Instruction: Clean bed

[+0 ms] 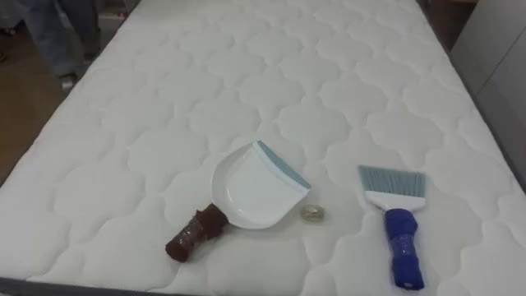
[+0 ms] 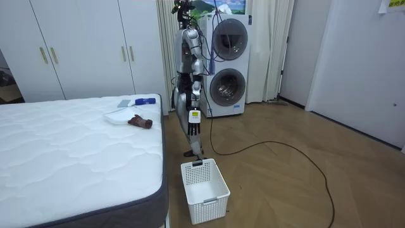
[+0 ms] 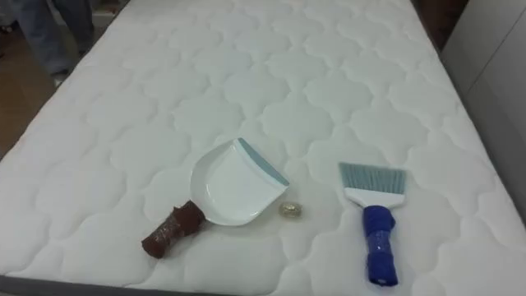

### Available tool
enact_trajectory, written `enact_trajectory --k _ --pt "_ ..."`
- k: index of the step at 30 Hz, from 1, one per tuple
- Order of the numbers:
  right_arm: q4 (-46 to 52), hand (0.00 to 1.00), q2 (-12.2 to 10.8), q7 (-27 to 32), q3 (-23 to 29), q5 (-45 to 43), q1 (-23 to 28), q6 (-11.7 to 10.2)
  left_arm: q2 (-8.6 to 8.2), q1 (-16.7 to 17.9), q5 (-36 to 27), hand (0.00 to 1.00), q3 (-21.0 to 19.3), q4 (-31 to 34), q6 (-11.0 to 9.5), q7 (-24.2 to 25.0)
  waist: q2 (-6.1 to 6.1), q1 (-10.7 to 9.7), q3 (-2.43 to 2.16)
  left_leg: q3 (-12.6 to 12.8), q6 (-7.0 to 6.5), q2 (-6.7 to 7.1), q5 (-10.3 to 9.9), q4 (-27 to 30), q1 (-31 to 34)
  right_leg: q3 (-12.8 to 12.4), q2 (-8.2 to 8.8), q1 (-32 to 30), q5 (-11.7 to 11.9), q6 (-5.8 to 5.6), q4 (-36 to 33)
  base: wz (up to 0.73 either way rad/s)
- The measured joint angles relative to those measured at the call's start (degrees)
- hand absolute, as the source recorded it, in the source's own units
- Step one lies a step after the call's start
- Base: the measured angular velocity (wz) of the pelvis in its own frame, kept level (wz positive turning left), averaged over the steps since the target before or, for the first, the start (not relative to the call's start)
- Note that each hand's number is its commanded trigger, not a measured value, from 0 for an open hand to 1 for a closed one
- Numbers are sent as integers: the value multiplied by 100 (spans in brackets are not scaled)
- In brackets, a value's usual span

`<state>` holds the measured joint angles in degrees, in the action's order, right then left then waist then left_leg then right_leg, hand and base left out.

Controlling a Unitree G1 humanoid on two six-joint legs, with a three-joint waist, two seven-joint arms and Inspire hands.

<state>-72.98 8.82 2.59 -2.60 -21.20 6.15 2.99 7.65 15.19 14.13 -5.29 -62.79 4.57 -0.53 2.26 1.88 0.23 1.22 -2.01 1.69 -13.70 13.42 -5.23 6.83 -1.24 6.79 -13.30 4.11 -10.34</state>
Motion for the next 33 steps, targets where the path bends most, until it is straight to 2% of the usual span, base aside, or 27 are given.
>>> enact_trajectory --k 4,6,12,17,21,23,24,29,33 --pt "21 0 5 46 5 -45 12 -116 20 -5 1 0 -24 1 -32 -2 -14 10 -9 -2 0 0 0 1 37 26 0 5 4 1 35 3" --pt "21 0 7 47 2 -62 6 -149 23 -45 2 0 -22 4 -53 -2 -51 17 -28 3 0 0 0 0 37 25 -1 -12 4 2 32 0" --pt "16 0 9 163 3 -23 14 -300 23 -88 -13 0 -28 1 -150 -67 -52 12 -12 2 0 -1 0 -21 42 39 -1 -8 4 3 38 0" --pt "10 0 9 182 4 -5 12 -393 22 -161 -3 0 -71 1 -323 -249 -43 8 -4 -35 0 4 0 -67 34 104 1 19 4 3 73 6" --pt "2 0 9 182 46 33 33 -525 -10 -139 0 0 -346 -6 -497 -399 -43 26 -2 -36 0 5 0 -74 31 106 2 18 4 3 78 0" --pt "11 0 11 201 53 76 54 -564 -6 -169 -56 0 -473 21 -542 -603 -67 13 -18 -40 0 7 0 -75 37 111 5 14 4 3 82 0" --pt "11 0 12 211 57 76 64 -568 -7 -169 -114 0 -477 41 -552 -665 -52 14 -10 -42 0 8 0 -76 37 113 5 14 4 3 79 0" --pt "11 0 41 295 67 76 16 -693 -6 -215 -362 0 -532 265 -910 -1176 -62 4 -11 -6 0 7 0 -82 43 105 6 5 4 3 77 0" --pt "11 0 41 433 142 77 -35 -746 -7 -250 -519 0 -532 535 -1074 -1563 -86 0 -26 0 0 8 0 -92 47 103 6 -1 4 2 83 0"
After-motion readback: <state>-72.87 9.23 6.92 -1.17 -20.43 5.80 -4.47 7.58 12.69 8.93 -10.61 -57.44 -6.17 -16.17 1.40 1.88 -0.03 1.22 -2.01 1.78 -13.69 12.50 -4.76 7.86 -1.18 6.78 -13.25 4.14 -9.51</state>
